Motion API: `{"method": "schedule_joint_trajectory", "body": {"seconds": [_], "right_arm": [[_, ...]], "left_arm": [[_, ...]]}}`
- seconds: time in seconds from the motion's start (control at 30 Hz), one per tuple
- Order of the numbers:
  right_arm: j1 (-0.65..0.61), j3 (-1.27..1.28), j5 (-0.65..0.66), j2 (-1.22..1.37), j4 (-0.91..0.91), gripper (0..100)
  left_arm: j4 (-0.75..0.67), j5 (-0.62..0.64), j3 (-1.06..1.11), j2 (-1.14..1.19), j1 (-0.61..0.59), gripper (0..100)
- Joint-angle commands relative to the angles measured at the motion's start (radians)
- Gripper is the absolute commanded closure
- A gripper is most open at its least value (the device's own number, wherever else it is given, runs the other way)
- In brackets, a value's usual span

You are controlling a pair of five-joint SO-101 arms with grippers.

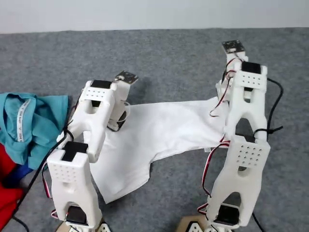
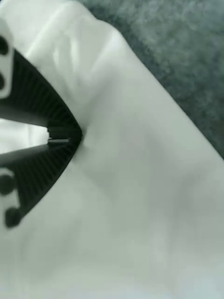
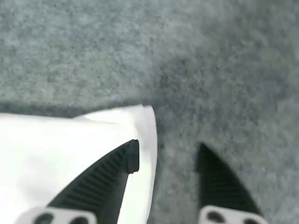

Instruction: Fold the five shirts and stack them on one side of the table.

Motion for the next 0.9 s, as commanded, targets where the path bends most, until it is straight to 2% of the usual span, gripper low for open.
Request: {"method": "schedule_joint_trajectory", "body": {"seconds": [0.0,0.13,0.3,0.4,0.53,0.67,0.87], "right_arm": [[0.015,-0.106,-0.031,-0.024,0.071,73.1],[-0.01,-0.173,-0.029,-0.024,0.145,73.1],[-0.059,-0.232,-0.028,-0.013,0.271,74.5],[-0.076,-0.213,-0.028,0.018,0.252,81.3],[-0.091,-0.213,-0.026,0.101,0.197,89.9],[-0.093,-0.213,0.025,0.165,0.183,91.6],[-0.067,-0.215,0.037,0.188,0.182,91.6]], "left_arm": [[0.012,0.005,-0.002,-0.137,0.02,99],[0.028,0.003,-0.002,-0.213,-0.003,98],[0.061,0.005,-0.002,-0.227,-0.091,97],[0.055,0.005,-0.008,-0.169,-0.155,97],[0.06,0.005,-0.059,-0.031,-0.163,97],[0.11,0.009,-0.231,0.144,-0.163,96],[0.275,0.003,-0.676,0.42,-0.169,97]]}}
